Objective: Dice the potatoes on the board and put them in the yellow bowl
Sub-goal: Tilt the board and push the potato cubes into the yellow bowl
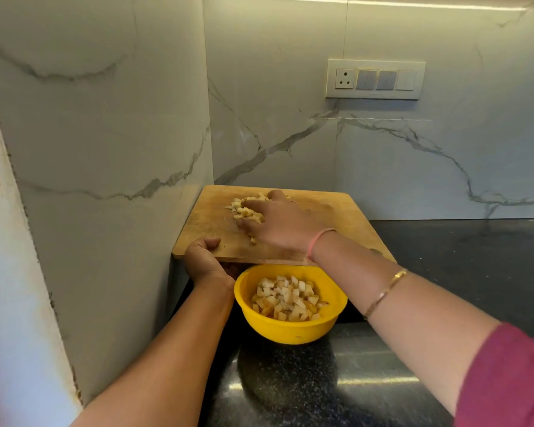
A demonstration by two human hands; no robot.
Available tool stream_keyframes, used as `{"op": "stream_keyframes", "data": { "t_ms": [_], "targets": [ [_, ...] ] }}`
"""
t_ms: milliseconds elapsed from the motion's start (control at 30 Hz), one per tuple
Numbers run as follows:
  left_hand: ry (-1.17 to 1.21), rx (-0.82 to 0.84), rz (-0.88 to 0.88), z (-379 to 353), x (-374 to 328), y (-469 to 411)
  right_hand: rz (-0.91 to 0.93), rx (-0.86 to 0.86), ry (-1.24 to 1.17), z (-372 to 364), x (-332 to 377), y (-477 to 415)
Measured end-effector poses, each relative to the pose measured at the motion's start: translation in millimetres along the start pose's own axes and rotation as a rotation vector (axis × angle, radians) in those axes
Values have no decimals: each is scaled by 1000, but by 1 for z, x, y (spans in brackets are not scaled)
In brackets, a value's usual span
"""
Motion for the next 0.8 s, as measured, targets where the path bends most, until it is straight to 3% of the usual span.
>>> {"op": "stream_keyframes", "data": {
  "t_ms": [100, 333, 633, 800],
  "targets": [
    [6, -8, -2, 0, 0, 0, -47, 67, 136, -12, 2, -5],
    [1, -26, -16, -1, 1, -3, 95, -54, 252, -9, 1, 12],
    [-19, -20, -23, 1, 1, 1, 113, -93, 126, 9, 9, 54],
    [-31, -24, -11, 0, 0, 0, 96, -24, 61, 16, 5, 78]
  ]
}}
Point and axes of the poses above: each hand's wrist, its own y-axis away from the middle knuckle, its own z-axis out of the back of the hand, x = y × z, the point moved 1 cm from there along -y, towards the middle knuckle, and after that the axes turned 14 degrees about -x, right-handed, at the moved point
